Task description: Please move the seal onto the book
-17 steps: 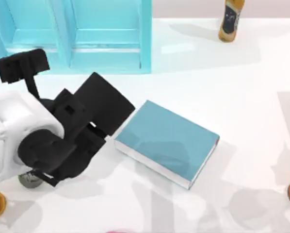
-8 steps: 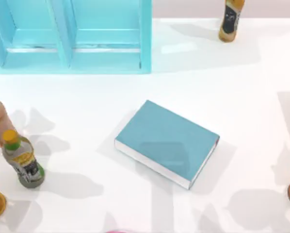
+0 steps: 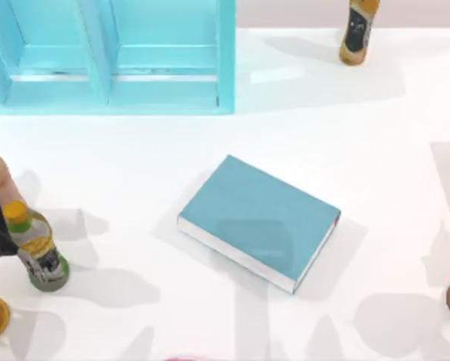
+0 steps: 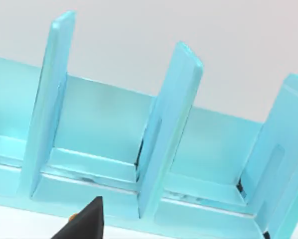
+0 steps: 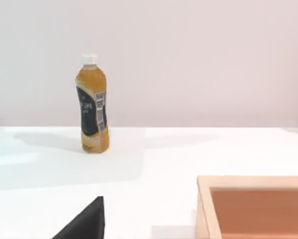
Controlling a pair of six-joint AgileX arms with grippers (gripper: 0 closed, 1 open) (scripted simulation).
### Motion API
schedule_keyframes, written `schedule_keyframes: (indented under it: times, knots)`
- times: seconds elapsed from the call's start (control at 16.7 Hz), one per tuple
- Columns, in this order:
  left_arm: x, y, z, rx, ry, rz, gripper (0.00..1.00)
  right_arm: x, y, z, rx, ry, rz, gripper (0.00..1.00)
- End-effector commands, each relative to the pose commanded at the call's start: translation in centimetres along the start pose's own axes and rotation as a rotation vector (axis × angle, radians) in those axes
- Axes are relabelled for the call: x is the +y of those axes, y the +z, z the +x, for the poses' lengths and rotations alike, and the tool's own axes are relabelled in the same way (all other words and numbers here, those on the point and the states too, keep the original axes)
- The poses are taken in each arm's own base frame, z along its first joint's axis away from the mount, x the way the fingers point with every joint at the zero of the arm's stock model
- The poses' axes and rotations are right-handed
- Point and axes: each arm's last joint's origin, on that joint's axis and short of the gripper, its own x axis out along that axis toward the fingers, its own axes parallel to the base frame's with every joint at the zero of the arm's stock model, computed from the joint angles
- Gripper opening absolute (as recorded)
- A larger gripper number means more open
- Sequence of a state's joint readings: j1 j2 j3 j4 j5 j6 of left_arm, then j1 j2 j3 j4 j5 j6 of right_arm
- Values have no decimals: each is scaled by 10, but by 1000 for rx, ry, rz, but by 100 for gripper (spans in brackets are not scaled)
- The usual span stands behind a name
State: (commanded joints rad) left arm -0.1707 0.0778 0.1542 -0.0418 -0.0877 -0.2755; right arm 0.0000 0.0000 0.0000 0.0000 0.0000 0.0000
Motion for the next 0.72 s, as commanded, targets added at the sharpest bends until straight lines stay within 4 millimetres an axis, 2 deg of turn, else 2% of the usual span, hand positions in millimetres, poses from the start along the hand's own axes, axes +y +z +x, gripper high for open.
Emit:
schedule_keyframes:
  times: [0.3,0.72]
  knots:
    - [22,-33,3,18,67,254,100,0,0,0,0,0,0,100]
    - [26,-37,3,22,87,282,100,0,0,0,0,0,0,100]
